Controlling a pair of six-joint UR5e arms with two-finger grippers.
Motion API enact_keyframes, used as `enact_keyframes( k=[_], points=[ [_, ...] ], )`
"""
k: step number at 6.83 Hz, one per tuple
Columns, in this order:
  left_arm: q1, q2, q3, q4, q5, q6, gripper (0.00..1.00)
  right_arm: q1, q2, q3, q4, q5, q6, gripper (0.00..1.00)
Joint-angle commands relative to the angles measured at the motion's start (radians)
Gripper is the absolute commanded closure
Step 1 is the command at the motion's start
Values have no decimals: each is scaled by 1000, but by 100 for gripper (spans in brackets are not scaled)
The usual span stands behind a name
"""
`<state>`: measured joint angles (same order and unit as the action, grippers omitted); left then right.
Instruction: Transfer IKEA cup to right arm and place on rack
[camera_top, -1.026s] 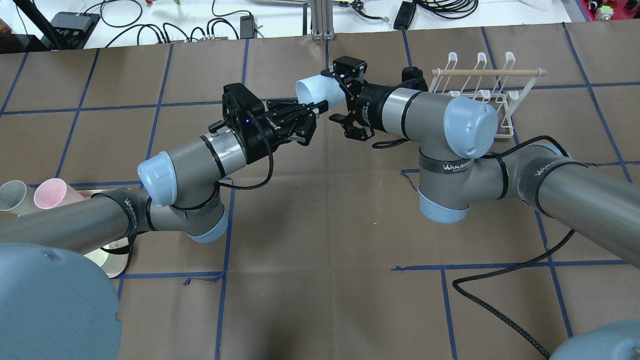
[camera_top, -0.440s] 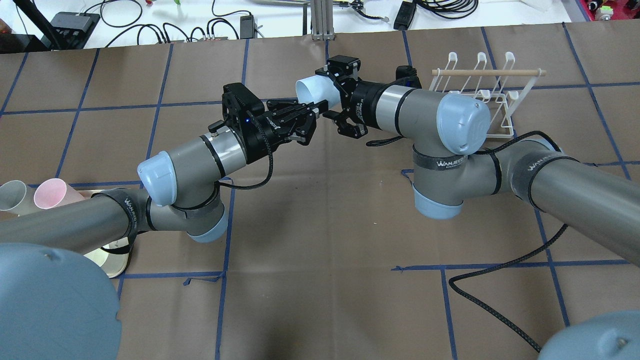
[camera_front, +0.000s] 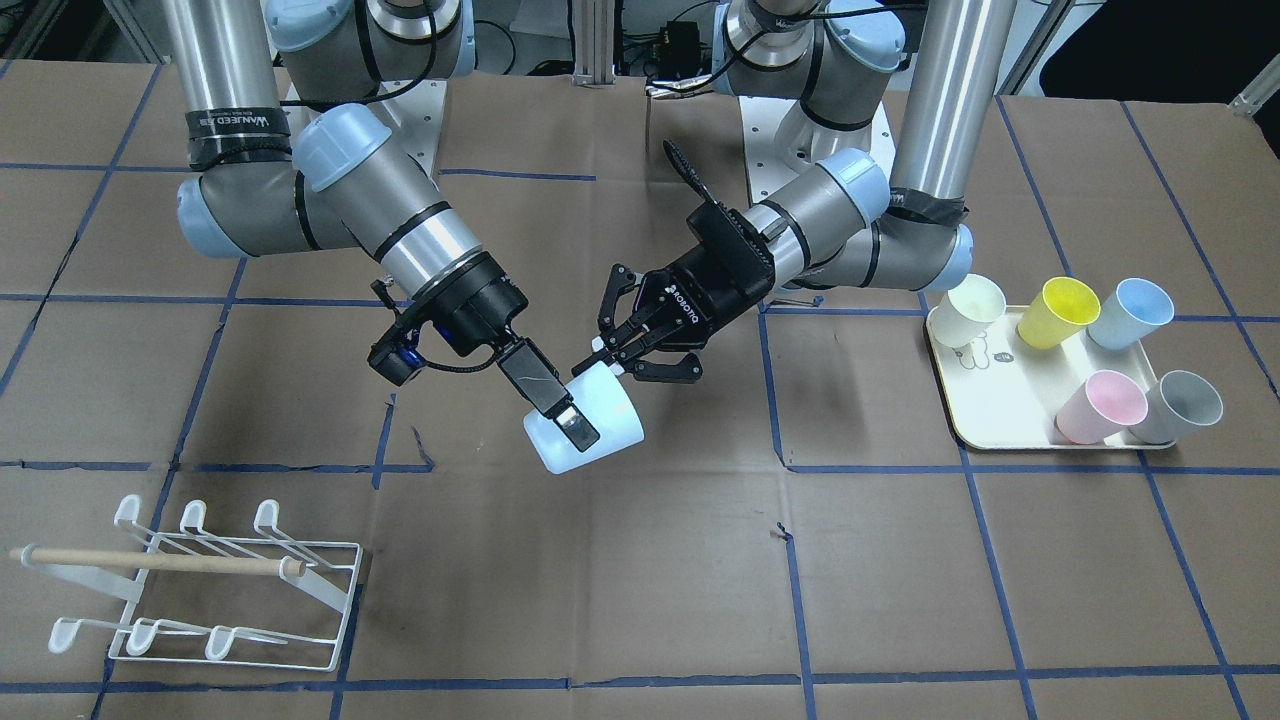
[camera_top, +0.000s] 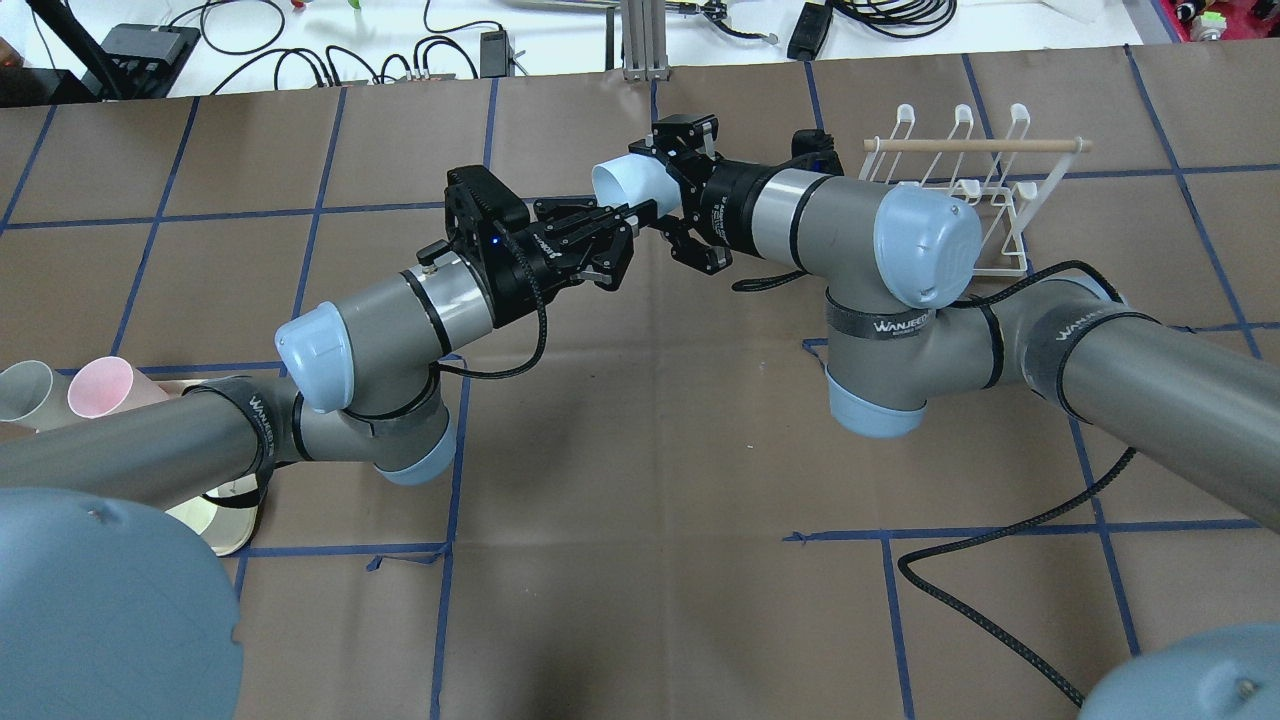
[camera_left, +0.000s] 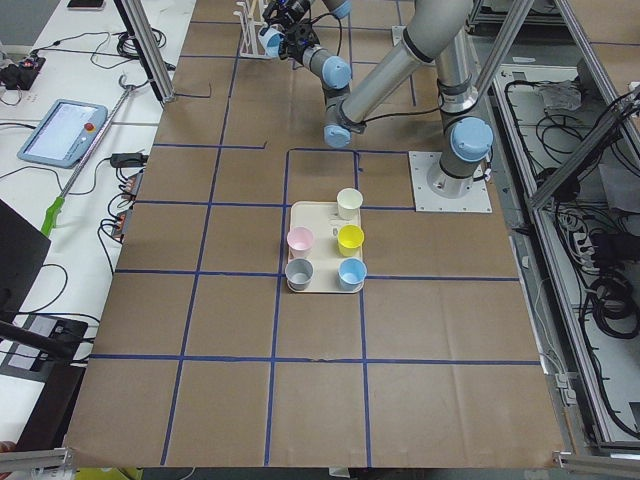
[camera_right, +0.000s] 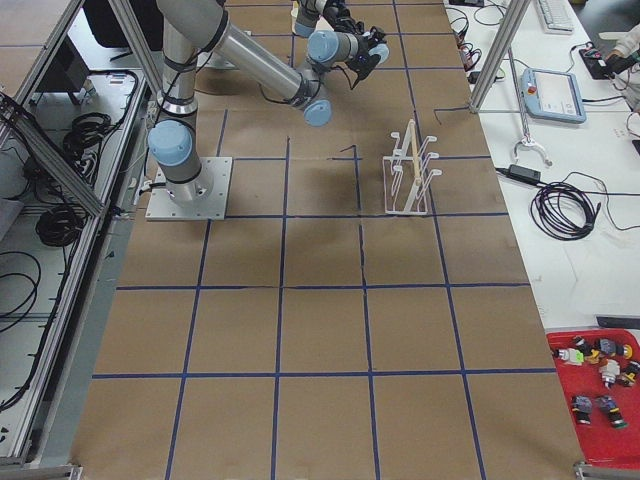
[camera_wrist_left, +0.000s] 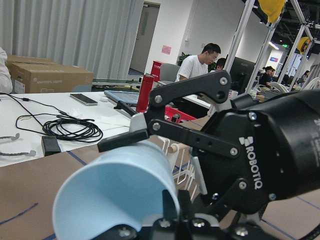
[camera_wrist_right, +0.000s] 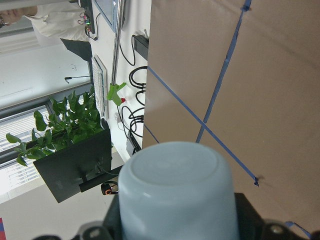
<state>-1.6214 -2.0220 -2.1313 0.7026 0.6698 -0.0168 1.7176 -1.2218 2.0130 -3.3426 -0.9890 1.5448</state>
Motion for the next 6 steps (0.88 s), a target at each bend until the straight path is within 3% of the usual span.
enact_keyframes(
  k=[1,2,3,4,6],
  points=[
    [0,2,2,0,2,-12,81,0,-1,0,0,1,0,40],
    [2,2,5,0,5,-12,65,-1,-2,0,2,3,0,40],
    [2,2,10,0,10,-14,41,-1,-2,0,2,3,0,40],
    [2,2,10,5,11,-14,24,-1,-2,0,2,3,0,40],
    [24,3,7,3,4,-15,9,-1,-1,0,0,3,-5,41]
  ],
)
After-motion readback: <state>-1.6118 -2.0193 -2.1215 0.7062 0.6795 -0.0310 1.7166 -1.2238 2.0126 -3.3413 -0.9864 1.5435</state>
